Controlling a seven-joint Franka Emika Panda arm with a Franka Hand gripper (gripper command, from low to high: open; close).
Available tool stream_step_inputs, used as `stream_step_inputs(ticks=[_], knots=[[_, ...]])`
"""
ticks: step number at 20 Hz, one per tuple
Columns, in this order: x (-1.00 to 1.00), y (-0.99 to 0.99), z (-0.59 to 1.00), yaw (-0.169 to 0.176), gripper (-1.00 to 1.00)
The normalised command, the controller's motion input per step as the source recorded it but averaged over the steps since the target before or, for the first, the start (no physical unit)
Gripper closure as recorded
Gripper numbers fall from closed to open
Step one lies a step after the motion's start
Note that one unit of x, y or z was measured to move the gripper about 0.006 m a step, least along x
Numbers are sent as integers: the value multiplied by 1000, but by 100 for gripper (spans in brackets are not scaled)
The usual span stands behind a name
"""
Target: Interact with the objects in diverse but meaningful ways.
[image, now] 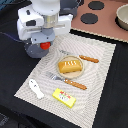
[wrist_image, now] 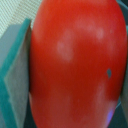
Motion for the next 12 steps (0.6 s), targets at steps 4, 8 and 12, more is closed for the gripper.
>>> stream_step_inputs(ticks=[4, 8, 12], knots=[[-570, 0, -309, 0, 100], [-496, 0, -406, 0, 100], [-494, 0, -201, 2, -100]])
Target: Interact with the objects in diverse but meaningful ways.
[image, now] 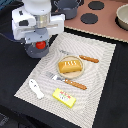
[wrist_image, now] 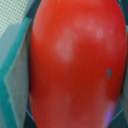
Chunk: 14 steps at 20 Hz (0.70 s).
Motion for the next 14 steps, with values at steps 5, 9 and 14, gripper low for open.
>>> stream_step_inputs(ticks=[5, 9, 14], knots=[[-432, 83, 278, 16, -100], [-384, 185, 666, 20, -100], [-233, 144, 743, 21, -100]])
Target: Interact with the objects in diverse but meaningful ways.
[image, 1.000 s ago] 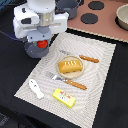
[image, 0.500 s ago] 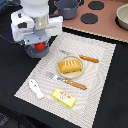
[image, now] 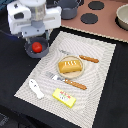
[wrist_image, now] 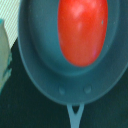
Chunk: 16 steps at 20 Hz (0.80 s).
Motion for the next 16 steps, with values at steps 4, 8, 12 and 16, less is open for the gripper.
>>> stream_step_inputs(ticks=[4, 8, 12, 16], knots=[[357, -425, 395, 0, -100], [534, -626, 346, 0, -100], [494, -699, 274, 0, -100], [506, -708, 228, 0, -100]])
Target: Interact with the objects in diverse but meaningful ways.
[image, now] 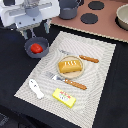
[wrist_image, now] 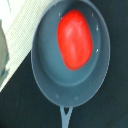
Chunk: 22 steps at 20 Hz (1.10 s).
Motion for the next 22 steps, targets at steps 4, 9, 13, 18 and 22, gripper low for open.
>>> stream_step_inputs(ticks=[4, 9, 13, 18, 22], knots=[[529, -722, 129, 0, -100], [586, -699, 59, 0, -100], [566, -745, -4, 0, -100], [541, -802, -82, 0, -100], [540, -814, -104, 0, -100]])
